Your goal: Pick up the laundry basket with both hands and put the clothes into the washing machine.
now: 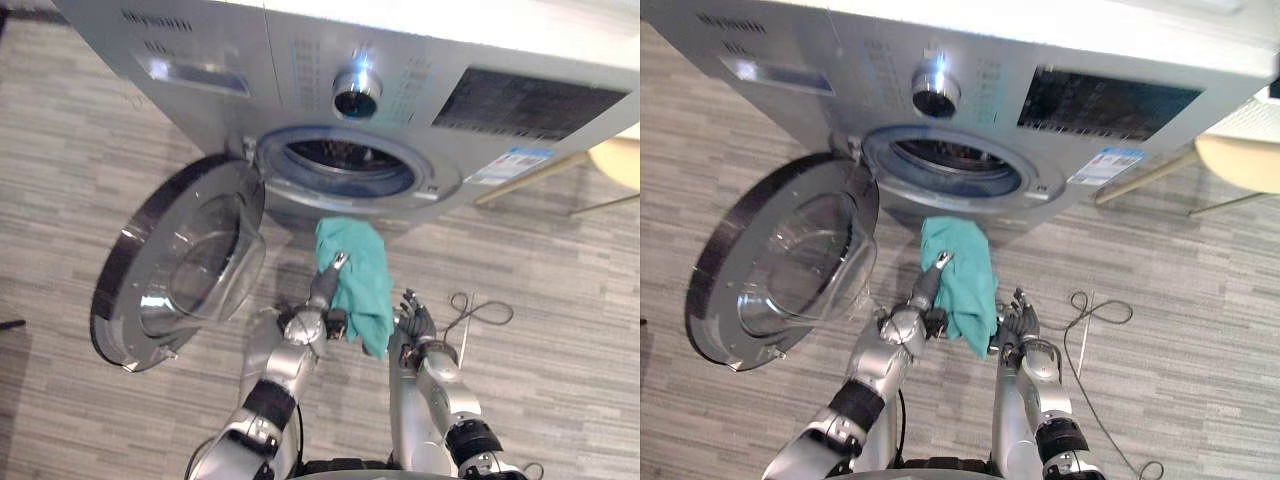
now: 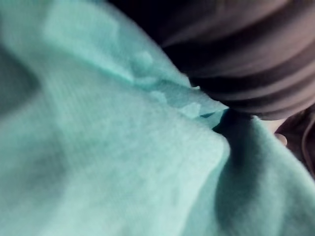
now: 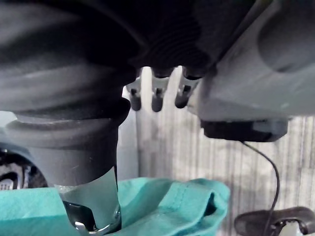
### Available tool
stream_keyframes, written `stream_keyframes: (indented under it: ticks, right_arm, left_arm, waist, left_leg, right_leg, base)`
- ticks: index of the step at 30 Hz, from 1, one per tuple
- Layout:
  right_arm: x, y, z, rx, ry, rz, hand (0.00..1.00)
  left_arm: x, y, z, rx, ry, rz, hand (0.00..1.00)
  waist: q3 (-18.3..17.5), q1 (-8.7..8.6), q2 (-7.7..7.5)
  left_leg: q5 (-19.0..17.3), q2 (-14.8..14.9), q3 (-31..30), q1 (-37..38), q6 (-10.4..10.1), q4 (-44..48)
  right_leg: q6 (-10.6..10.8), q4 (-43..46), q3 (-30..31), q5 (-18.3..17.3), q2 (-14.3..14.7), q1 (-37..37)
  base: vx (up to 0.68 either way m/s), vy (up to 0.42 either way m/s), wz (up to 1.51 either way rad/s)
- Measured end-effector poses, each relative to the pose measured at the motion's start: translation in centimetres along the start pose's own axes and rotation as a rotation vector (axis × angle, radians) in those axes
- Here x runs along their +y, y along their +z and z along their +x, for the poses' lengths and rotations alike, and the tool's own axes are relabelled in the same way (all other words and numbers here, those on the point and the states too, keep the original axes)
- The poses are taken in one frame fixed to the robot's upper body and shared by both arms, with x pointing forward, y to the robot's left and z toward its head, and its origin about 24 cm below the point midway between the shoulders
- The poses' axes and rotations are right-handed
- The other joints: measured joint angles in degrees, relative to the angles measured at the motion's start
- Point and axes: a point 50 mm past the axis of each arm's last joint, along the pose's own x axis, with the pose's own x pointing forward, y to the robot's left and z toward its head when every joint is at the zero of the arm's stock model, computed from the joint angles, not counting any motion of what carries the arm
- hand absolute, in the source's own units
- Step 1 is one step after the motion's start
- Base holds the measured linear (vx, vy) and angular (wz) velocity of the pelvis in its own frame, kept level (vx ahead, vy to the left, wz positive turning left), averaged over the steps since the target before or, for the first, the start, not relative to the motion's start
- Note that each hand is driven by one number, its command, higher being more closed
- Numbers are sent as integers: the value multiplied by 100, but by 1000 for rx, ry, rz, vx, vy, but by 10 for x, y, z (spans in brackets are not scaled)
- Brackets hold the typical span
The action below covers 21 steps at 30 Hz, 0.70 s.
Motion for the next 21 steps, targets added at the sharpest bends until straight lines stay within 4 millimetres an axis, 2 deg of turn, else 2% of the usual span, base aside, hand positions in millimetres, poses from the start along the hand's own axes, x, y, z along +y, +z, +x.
stream_keyframes:
  ticks: [2,3,4,6,7,8,9,11,13,17,19,21]
  right_arm:
    - [4,12,2,-51,12,10,0]
    - [6,18,4,-76,10,15,0]
    - [7,20,4,-86,6,19,0]
    - [6,28,3,-125,3,31,0]
    - [6,30,3,-133,2,35,0]
    - [6,33,3,-148,2,40,0]
    - [6,35,3,-155,2,42,0]
    - [5,43,2,-193,3,50,0]
    - [2,47,1,-218,-2,58,0]
    - [-6,48,0,-238,-16,67,0]
    - [-9,48,-1,-240,-13,68,0]
    - [-16,46,-2,-235,-26,69,0]
  left_arm:
    - [12,22,10,-64,70,-24,100]
    - [27,38,15,-107,135,-37,100]
    - [35,45,17,-128,167,-37,100]
    - [72,79,21,-218,292,-80,100]
    - [83,89,22,-243,325,-96,100]
    - [102,110,24,-291,374,-131,100]
    - [112,123,24,-317,386,-147,100]
    - [122,176,27,-430,375,-176,100]
    - [117,201,30,-480,331,-194,100]
    - [97,220,35,-503,245,-261,100]
    - [87,237,40,-504,203,-308,100]
    - [68,269,41,-542,133,-311,100]
  waist:
    - [48,-2,-74]
    - [87,-15,-121]
    - [96,-21,-129]
    - [114,-48,-157]
    - [121,-63,-170]
    - [134,-90,-194]
    - [137,-122,-201]
    - [150,-220,-226]
    - [150,-234,-226]
    - [151,-203,-227]
    - [150,-163,-228]
    - [149,-170,-229]
  left_leg:
    - [-51,76,0,-365,28,208]
    - [-51,133,9,-547,27,308]
    - [-58,170,13,-625,19,361]
    - [-58,268,31,-881,16,440]
    - [-58,290,41,-937,16,455]
    - [-60,355,58,-1062,18,494]
    - [-59,361,46,-1139,20,505]
    - [-53,371,-9,-1456,26,538]
    - [-52,443,-49,-1673,28,575]
    - [-27,475,-40,-1907,70,583]
    - [-26,554,-15,-1984,71,581]
    - [-1,592,47,-2101,115,560]
  right_leg:
    - [-2,164,49,2,59,-381]
    - [-9,228,75,8,104,-574]
    - [-29,245,76,23,130,-650]
    - [-31,233,116,104,234,-915]
    - [-30,229,128,122,258,-974]
    - [-32,215,141,171,316,-1097]
    - [-38,202,135,192,326,-1162]
    - [-15,123,109,291,382,-1409]
    - [-12,41,85,374,433,-1563]
    - [30,-125,93,536,526,-1739]
    - [62,-265,116,659,599,-1777]
    - [123,-440,175,825,628,-1877]
  base:
    - [-94,-6,-25]
    - [-73,-15,-24]
    - [-59,-17,-25]
    - [-46,-18,-28]
    - [-48,-23,-29]
    - [-38,-7,-21]
    - [-51,-4,-19]
    - [-52,17,-14]
    - [-34,31,-19]
    - [-39,29,-14]
    - [-74,43,-26]
    - [-78,72,-27]
